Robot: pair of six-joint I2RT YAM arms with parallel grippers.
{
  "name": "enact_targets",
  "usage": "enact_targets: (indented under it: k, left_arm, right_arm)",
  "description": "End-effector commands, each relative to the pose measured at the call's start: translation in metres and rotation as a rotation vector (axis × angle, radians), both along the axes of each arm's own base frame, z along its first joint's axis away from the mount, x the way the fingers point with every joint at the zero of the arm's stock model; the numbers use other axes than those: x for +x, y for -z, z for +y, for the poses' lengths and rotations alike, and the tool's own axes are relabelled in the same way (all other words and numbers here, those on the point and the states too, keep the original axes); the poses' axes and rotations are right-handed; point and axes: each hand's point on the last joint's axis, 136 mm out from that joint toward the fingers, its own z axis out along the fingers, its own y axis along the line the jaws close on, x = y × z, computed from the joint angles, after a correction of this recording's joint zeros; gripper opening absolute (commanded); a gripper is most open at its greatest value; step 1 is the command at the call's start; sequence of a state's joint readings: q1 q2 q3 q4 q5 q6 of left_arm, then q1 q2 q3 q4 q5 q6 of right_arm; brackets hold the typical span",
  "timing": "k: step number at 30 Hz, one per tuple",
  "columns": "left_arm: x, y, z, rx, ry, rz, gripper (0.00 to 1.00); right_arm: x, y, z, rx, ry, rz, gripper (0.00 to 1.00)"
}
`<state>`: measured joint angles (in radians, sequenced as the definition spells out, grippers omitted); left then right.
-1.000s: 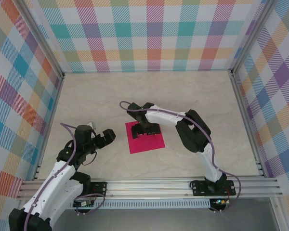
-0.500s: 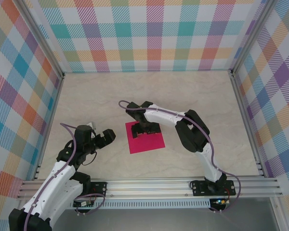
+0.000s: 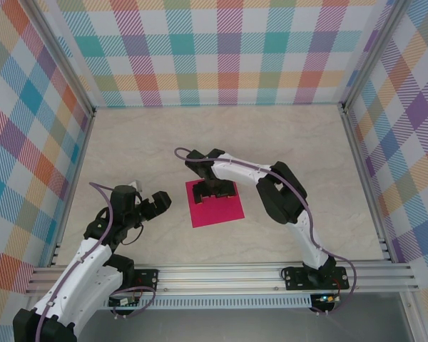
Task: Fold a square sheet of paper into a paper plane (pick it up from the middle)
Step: Fold the square sheet of paper in half at the center of the table.
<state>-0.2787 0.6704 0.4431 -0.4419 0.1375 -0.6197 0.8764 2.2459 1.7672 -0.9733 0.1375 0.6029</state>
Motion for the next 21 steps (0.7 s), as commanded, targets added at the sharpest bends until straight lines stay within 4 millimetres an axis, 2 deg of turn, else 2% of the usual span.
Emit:
enact_targets:
  k: [1, 5, 8, 21]
  left_arm:
    - [0.004, -0.008, 0.003, 0.002, -0.016, -0.018, 1.00]
    - [0.005, -0.007, 0.003, 0.003, -0.013, -0.014, 1.00]
    - [0.005, -0.007, 0.003, 0.008, -0.010, -0.011, 1.00]
    - [0.006, -0.003, 0.002, 0.006, -0.009, 0.009, 1.00]
  right_arm:
    - [-0.025, 0.043, -0.023, -0.106, 0.010, 0.099, 1.00]
    - [-0.032, 0.056, -0.040, -0.174, 0.031, 0.115, 0.99]
    - [-0.034, 0.060, -0.042, -0.179, 0.033, 0.120, 0.95]
    - [-0.027, 0.049, -0.033, -0.149, 0.010, 0.095, 0.84]
